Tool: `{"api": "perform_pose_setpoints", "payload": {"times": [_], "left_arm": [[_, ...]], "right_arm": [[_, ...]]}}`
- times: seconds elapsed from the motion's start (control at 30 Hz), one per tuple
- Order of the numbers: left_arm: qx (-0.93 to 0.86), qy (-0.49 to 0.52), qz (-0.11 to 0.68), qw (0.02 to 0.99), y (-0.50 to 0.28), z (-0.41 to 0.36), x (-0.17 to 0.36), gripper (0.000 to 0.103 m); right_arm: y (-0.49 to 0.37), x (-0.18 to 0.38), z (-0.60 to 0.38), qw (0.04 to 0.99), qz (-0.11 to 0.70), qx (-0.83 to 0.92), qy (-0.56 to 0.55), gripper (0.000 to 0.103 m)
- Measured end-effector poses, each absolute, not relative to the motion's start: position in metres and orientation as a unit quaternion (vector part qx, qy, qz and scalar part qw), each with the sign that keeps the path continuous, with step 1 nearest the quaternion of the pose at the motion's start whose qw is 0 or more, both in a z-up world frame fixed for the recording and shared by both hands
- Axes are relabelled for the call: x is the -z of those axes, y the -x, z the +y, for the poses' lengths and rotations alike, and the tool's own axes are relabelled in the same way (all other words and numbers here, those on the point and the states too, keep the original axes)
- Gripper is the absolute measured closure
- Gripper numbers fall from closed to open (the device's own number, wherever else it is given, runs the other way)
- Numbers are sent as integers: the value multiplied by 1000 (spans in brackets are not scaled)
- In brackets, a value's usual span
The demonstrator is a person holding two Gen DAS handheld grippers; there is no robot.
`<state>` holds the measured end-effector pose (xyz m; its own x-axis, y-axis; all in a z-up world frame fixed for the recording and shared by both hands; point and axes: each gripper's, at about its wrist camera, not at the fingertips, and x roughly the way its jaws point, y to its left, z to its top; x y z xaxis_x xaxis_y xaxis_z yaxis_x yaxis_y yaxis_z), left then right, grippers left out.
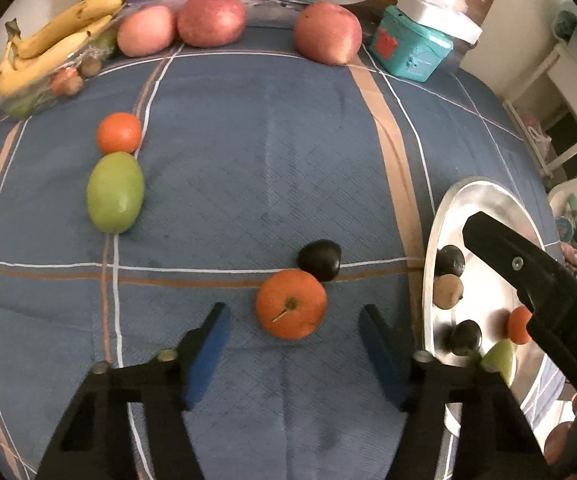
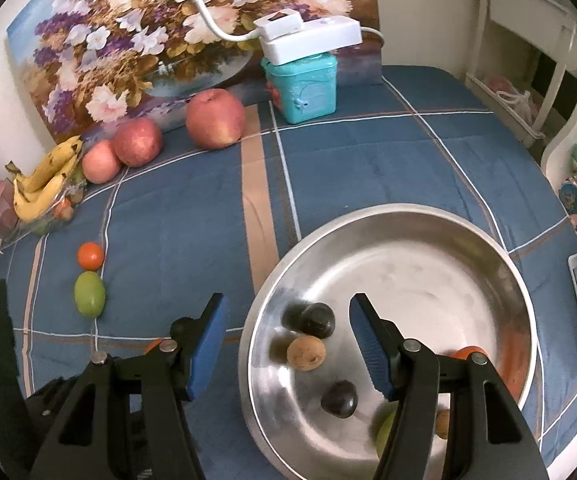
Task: Organize fruits
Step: 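Grasp a tangerine with the left tool while the right tool grasps a black plum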
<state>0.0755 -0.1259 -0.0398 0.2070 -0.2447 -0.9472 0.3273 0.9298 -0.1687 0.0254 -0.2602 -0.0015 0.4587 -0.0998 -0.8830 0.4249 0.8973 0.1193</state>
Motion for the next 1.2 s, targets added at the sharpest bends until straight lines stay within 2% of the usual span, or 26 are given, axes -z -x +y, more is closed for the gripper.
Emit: {"api": "perform_pose_setpoints", "payload": {"times": [0.1,0.3,0.43,0.73,1.07,1.2], "left_arm": [[185,-25,603,776,-76,-122,39,66],[189,8,607,772,-87,-109,33,66],[160,63,611,773,-95,-73,28,66],[65,141,566,810,-118,3,3,66],[67,155,565,807,-121,3,3,66],[68,153,568,806,-122,5,4,67]], "right_arm": [[-25,2,-260,837,498,155,-163,39],[-24,4,-261,835,501,154,-165,39],[-25,7,-260,834,503,155,-165,39],[-42,9,-220,848,504,101,-130,39],[-63,40,-178,836,538,52,-97,39],[-66,54,-175,828,550,54,-92,50]]}}
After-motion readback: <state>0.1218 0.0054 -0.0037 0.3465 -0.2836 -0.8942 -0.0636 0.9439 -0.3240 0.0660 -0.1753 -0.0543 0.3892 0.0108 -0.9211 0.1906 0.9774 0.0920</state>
